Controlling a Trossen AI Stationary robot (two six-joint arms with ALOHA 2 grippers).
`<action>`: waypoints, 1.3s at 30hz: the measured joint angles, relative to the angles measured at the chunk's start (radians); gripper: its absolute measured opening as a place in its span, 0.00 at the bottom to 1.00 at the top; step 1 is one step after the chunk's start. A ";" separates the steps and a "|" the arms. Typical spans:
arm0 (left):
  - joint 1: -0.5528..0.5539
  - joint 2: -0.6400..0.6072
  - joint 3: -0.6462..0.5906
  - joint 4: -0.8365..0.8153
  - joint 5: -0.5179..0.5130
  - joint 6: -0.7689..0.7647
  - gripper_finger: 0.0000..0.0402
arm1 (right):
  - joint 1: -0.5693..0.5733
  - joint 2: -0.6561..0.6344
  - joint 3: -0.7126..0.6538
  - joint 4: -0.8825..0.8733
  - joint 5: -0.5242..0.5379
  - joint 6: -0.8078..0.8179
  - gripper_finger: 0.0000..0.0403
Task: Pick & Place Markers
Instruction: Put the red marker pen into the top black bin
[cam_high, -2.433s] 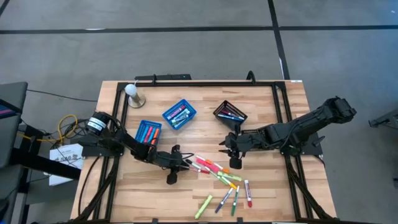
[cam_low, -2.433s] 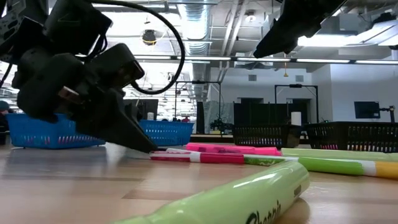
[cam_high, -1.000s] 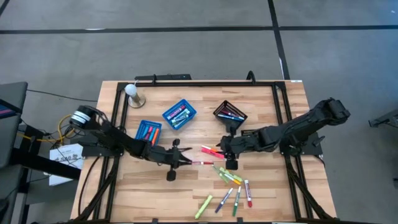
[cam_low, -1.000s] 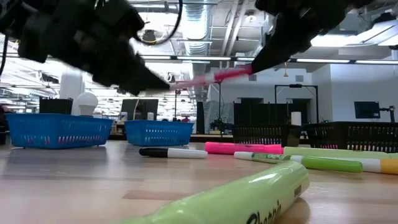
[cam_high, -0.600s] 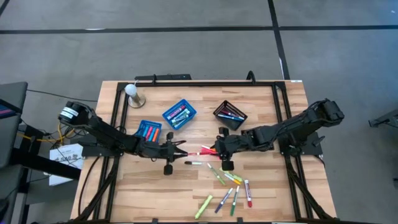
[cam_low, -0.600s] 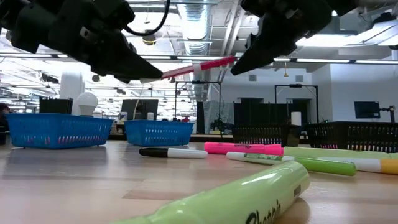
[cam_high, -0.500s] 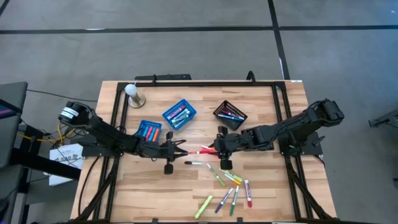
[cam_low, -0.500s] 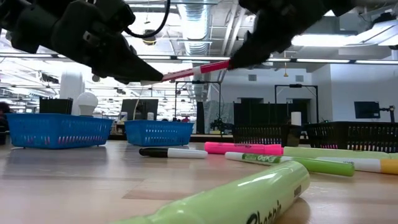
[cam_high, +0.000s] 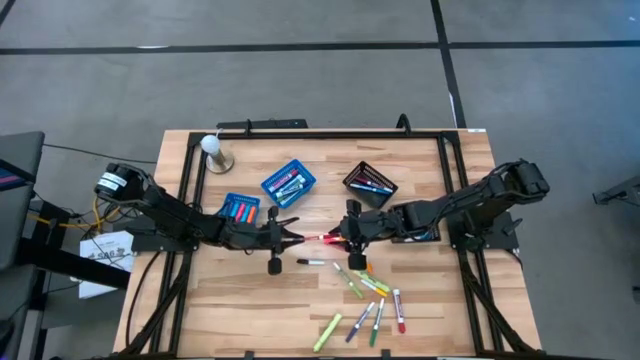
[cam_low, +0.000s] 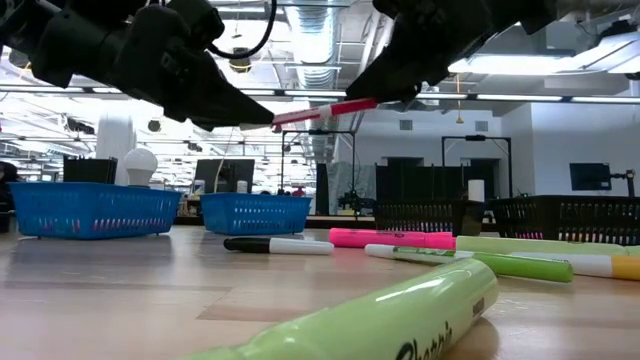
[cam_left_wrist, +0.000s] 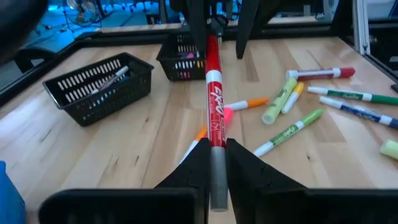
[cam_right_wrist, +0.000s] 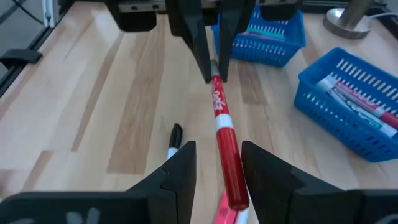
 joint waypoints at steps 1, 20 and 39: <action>-0.001 0.000 0.000 0.006 -0.002 0.000 0.08 | 0.000 0.000 0.000 -0.001 0.000 0.000 0.29; 0.004 0.000 0.001 0.044 -0.006 0.000 0.09 | -0.020 0.001 0.000 0.023 0.002 -0.001 0.19; 0.017 0.000 0.002 0.064 -0.010 -0.002 0.21 | -0.020 0.002 -0.001 0.002 0.005 0.001 0.09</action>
